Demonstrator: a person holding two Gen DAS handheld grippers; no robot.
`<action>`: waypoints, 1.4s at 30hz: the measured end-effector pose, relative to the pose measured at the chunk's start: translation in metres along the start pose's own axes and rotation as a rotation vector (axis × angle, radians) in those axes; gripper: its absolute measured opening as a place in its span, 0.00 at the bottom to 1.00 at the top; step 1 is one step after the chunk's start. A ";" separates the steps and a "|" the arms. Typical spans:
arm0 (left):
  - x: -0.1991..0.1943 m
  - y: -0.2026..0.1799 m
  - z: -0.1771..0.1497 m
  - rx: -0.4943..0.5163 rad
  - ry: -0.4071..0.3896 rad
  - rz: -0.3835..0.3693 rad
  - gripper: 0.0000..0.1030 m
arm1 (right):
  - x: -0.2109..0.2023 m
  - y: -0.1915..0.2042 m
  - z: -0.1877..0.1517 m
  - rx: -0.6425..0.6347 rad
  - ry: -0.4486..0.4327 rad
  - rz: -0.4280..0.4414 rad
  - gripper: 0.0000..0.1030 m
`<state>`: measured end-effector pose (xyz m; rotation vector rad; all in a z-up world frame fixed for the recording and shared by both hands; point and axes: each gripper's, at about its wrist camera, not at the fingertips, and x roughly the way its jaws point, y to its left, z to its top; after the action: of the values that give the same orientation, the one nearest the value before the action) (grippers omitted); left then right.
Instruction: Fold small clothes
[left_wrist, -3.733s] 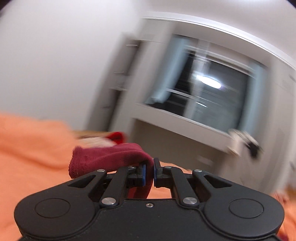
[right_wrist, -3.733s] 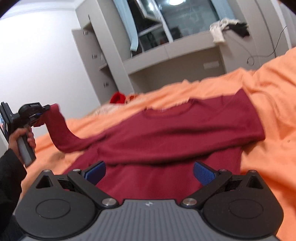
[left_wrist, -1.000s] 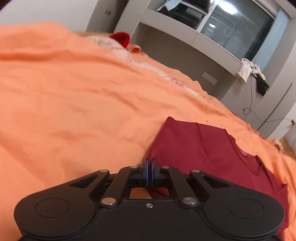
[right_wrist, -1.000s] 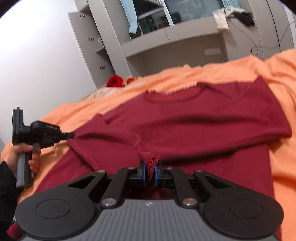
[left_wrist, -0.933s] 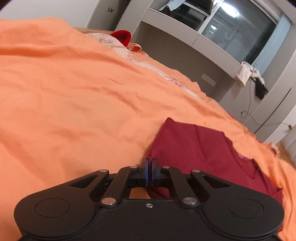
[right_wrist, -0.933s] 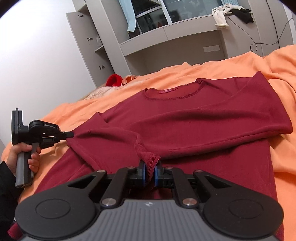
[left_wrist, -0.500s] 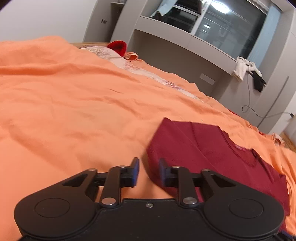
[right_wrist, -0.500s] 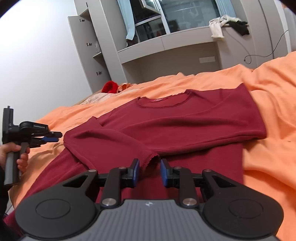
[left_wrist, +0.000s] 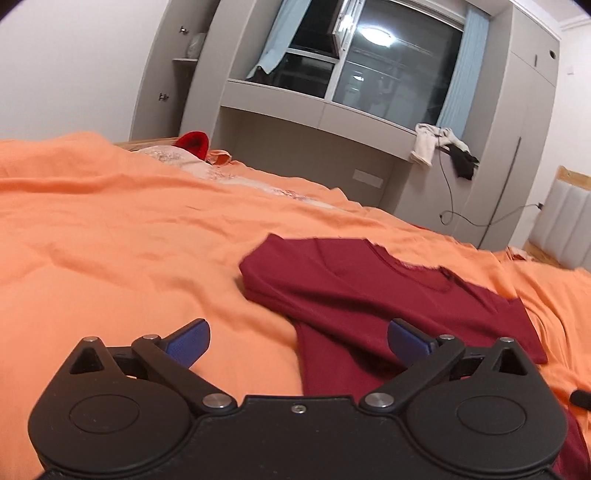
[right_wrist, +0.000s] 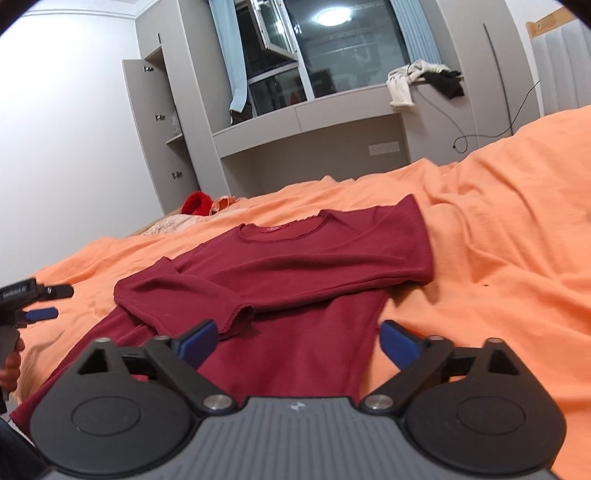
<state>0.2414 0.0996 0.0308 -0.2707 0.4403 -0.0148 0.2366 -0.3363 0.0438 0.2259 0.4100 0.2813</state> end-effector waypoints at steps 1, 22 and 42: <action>-0.005 -0.003 -0.004 -0.004 0.000 -0.002 0.99 | -0.006 -0.001 -0.001 -0.008 -0.013 -0.005 1.00; -0.117 -0.053 -0.069 0.282 -0.045 -0.127 0.99 | -0.089 0.052 -0.065 -0.451 -0.019 -0.018 1.00; -0.127 -0.034 -0.079 0.234 -0.053 -0.108 0.99 | -0.084 0.100 -0.144 -0.965 0.139 -0.208 0.03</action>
<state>0.0947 0.0562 0.0238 -0.0643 0.3670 -0.1635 0.0797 -0.2463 -0.0278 -0.7806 0.3910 0.2628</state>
